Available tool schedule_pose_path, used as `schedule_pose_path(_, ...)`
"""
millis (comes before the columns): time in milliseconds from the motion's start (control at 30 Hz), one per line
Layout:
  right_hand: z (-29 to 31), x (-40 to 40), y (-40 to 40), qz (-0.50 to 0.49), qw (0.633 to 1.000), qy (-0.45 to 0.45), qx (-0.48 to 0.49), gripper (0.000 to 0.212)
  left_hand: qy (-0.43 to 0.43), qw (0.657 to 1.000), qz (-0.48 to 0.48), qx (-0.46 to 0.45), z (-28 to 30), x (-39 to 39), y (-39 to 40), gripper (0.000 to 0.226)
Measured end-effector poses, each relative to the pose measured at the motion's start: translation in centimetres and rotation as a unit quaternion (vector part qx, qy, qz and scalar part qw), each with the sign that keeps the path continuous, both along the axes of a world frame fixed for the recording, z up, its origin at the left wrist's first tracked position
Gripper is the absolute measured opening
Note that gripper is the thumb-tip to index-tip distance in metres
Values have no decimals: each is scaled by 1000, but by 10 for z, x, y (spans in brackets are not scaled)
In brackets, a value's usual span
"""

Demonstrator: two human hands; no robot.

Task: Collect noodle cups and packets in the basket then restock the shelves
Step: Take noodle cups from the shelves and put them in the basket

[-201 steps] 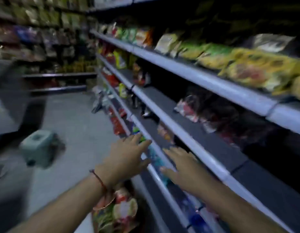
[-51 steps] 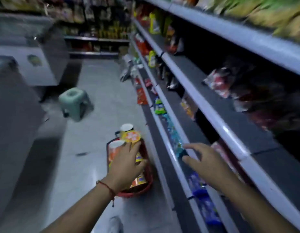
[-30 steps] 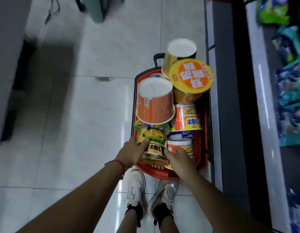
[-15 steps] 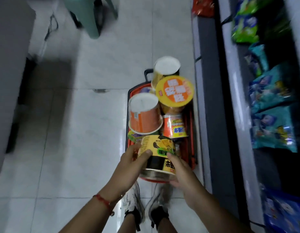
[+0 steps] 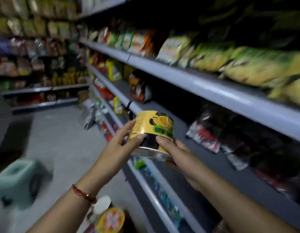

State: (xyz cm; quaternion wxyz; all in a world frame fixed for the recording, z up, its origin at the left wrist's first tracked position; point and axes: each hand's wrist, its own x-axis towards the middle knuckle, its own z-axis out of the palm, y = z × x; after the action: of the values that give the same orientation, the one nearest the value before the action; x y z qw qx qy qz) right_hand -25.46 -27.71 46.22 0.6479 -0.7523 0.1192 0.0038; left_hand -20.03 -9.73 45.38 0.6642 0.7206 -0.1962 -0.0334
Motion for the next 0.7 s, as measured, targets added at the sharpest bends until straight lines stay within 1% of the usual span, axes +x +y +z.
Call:
schedule_pose_path(67, 60, -18, -10, -30, 996, -83, -18, 45, -69, 997, -36, -15, 55, 3, -11, 59)
schedule_pose_path(100, 88, -30, -13, -45, 991, -119, -34, 38, -102, 993, -60, -26, 82, 1, -17, 59)
schedule_pose_path(167, 140, -54, -17, -82, 978, -182, -66, 37, -162, 979, -108, -56, 134, -6, -29, 56)
schedule_pose_path(267, 210, -94, -14, -128, 952, -259, -105, 46, -241, 952, -160, -103, 206, -26, -38, 50)
schedule_pose_path(333, 246, -116, -10, -154, 935, -286, -141, 59, -278, 933, -193, -126, 241, -34, -42, 58)
schedule_pose_path(367, 261, -127, -6, -165, 927, -298, -156, 61, -289, 926, -204, -130, 256, -39, -43, 62)
schedule_pose_path(467, 296, -152, -3, -194, 903, -332, -191, 53, -322, 903, -241, -149, 296, -53, -48, 65)
schedule_pose_path(533, 319, -165, -1, -216, 886, -347, -220, 52, -344, 889, -258, -156, 319, -63, -52, 65)
schedule_pose_path(600, 344, -174, -3, -239, 865, -362, -252, 49, -373, 878, -258, -155, 345, -70, -60, 72)
schedule_pose_path(700, 388, -185, -10, -270, 827, -382, -312, 29, -419, 862, -244, -146, 387, -73, -78, 80)
